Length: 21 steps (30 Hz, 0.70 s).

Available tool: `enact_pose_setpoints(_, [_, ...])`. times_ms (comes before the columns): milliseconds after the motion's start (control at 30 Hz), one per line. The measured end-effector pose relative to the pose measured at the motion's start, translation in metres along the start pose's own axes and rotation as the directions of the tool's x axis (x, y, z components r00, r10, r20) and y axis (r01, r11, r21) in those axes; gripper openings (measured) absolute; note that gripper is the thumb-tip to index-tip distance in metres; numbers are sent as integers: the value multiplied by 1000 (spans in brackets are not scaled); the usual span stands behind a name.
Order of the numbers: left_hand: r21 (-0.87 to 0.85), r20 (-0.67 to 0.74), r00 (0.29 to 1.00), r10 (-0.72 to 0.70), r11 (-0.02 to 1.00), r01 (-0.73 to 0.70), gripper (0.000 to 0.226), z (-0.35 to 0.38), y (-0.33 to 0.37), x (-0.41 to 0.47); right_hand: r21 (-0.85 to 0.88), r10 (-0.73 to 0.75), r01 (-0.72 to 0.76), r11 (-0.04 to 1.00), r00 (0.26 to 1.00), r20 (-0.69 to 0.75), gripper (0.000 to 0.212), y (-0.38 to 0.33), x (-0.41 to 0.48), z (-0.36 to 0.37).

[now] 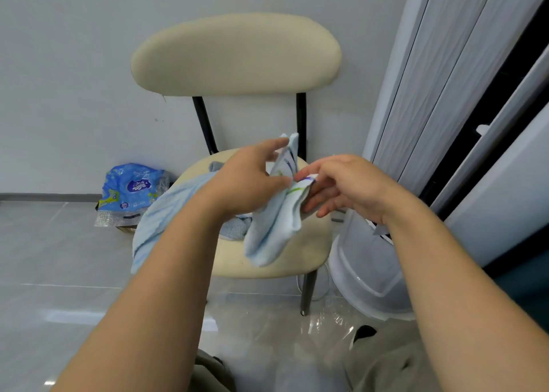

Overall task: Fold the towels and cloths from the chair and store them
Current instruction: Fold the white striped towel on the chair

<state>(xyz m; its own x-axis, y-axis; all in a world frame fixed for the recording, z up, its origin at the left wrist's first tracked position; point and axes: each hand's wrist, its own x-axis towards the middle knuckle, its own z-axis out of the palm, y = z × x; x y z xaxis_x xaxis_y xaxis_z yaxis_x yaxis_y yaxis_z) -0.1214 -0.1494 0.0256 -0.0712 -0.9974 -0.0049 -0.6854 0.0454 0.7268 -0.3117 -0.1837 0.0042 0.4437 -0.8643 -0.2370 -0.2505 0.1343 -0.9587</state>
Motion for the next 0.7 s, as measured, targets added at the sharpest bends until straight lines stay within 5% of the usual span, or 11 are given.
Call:
enact_pose_setpoints(133, [-70, 30, 1000, -10, 997, 12, 61, 1, -4, 4, -210, -104, 101, 972, 995, -4, 28, 10, 2, 3])
enact_pose_setpoints(267, [-199, 44, 997, -58, 978, 66, 46, 6, -6, 4, -290, -211, 161, 943, 966, -150, 10, 14, 8, 13])
enact_pose_setpoints(367, [-223, 85, 996, -34, 974, 52, 57, 5, -2, 1, -352, -279, 185, 918, 930, -238, 6, 16, 13, 19])
enact_pose_setpoints(533, [-53, 132, 990, 44, 998, -37, 98, 6, -10, -1, -530, -303, 101, 842, 902, -308, 22, 25, 25, 25])
enact_pose_setpoints(700, [69, 70, 996, 60, 995, -65, 83, 6, -17, -1, -753, -353, -13, 658, 878, -323, 37, 28, 27, 30])
